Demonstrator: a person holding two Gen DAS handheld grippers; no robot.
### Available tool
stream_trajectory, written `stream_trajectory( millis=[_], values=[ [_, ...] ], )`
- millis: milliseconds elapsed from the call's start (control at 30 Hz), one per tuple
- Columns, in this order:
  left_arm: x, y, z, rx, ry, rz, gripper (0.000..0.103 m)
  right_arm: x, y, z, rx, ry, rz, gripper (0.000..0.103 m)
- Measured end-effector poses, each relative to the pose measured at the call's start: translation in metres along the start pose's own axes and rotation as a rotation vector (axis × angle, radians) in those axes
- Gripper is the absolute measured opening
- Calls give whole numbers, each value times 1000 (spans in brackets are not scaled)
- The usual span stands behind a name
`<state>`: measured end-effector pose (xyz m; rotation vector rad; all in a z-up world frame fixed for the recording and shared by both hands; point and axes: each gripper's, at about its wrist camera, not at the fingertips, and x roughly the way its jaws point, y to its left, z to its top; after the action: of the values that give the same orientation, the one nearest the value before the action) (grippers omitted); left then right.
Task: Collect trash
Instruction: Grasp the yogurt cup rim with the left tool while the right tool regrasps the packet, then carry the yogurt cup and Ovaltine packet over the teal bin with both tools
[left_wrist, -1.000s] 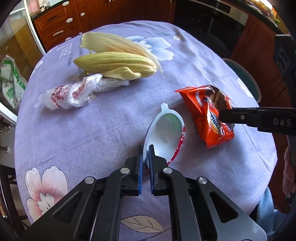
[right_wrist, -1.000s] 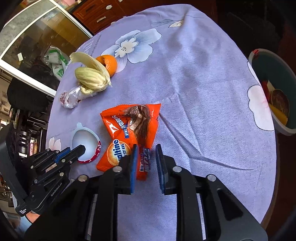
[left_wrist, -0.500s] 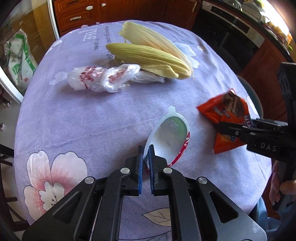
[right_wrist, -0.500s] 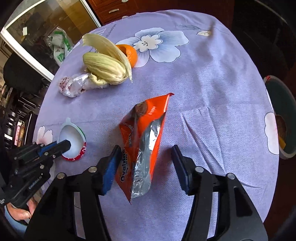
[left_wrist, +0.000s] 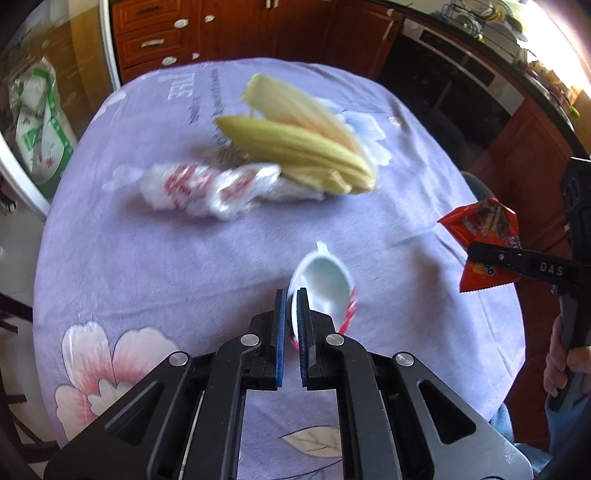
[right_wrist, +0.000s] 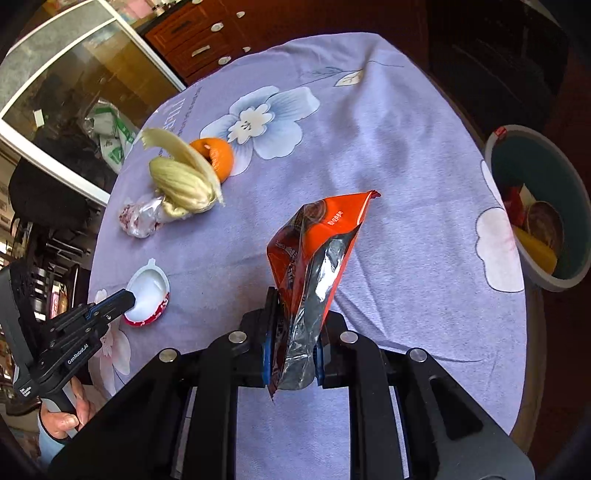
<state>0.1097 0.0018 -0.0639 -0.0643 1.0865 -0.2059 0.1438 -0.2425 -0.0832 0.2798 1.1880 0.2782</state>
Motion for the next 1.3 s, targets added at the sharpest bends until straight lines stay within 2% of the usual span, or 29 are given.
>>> stream_trajectory(
  millis=[100, 167, 267, 333, 367, 433, 467, 567, 600, 667, 700, 833, 967, 1133, 1300],
  values=[
    [0, -18, 8, 53, -13, 18, 7, -7, -15, 1, 29, -18, 1, 15],
    [6, -25, 7, 77, 11, 9, 7, -9, -19, 0, 35, -21, 4, 15],
    [16, -26, -1, 96, 44, 48, 8, -7, -23, -3, 42, -9, 19, 15],
    [23, -19, -5, 71, 75, 48, 9, -4, -23, -4, 35, -1, 27, 16],
    [26, -15, -5, 61, 93, 29, 11, -3, -22, -5, 31, 5, 32, 16],
    [31, -14, -4, 59, 106, 22, 28, 2, -20, -6, 25, 17, 42, 16],
    [36, -15, -2, 67, 111, 31, 32, 3, -19, -6, 24, 20, 47, 16],
    [42, -24, 1, 90, 114, 18, 35, 4, -16, -7, 24, 22, 58, 16],
    [43, -27, 3, 95, 111, 8, 35, 4, -16, -7, 26, 22, 59, 16],
    [43, -31, 4, 104, 94, 38, 9, 3, -16, -7, 30, 20, 57, 16],
    [42, -35, 5, 111, 87, 43, 8, 2, -17, -6, 30, 17, 54, 16],
    [25, -52, 12, 157, 19, 104, 6, -4, -23, -4, 43, 1, 53, 16],
    [13, -67, 26, 188, -10, 104, 6, -14, -36, 3, 78, -32, 79, 16],
    [15, -102, 52, 238, -15, 76, 6, -37, -64, 14, 135, -100, 113, 16],
    [24, -163, 83, 323, -21, 19, 6, -70, -116, 24, 216, -193, 99, 16]
  ],
)
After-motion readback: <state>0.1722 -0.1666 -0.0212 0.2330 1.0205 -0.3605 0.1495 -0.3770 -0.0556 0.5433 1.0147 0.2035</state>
